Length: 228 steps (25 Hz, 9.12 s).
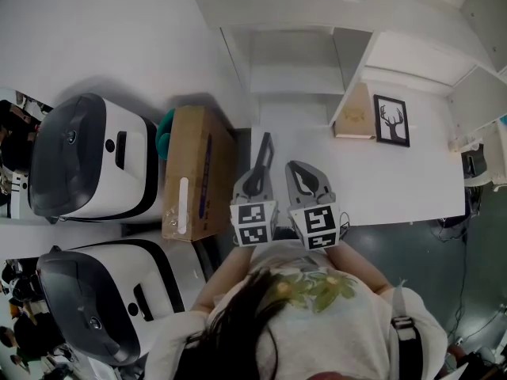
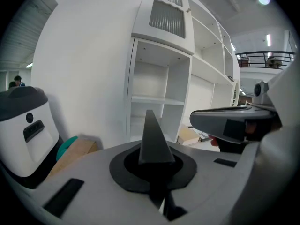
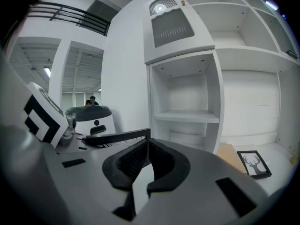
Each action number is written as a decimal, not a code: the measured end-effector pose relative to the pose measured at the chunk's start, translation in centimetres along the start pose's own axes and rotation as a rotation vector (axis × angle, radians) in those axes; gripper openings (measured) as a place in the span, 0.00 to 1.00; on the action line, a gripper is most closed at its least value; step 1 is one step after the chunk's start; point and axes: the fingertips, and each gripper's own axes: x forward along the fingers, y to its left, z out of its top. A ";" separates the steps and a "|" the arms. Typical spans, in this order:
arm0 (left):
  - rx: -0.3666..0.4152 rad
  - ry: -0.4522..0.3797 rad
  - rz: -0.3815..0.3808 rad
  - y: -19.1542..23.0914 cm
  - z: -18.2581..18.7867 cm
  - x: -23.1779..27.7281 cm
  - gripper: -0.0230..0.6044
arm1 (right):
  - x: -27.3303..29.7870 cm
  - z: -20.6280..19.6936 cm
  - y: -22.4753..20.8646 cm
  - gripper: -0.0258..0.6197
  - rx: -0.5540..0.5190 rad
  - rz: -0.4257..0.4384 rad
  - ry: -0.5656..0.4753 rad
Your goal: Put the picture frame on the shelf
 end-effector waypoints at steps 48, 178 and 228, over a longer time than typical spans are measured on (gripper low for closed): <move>-0.051 0.018 0.025 2.7 -1.4 10.8 0.09 | 6.7 -1.7 -4.4 0.09 -0.022 -0.009 0.097; -0.015 0.034 0.089 5.2 -2.2 23.5 0.09 | 8.9 -4.4 -6.5 0.09 0.039 0.002 0.174; 0.048 0.016 0.119 5.5 -1.7 27.5 0.09 | 8.9 -4.9 -7.4 0.09 0.049 -0.016 0.187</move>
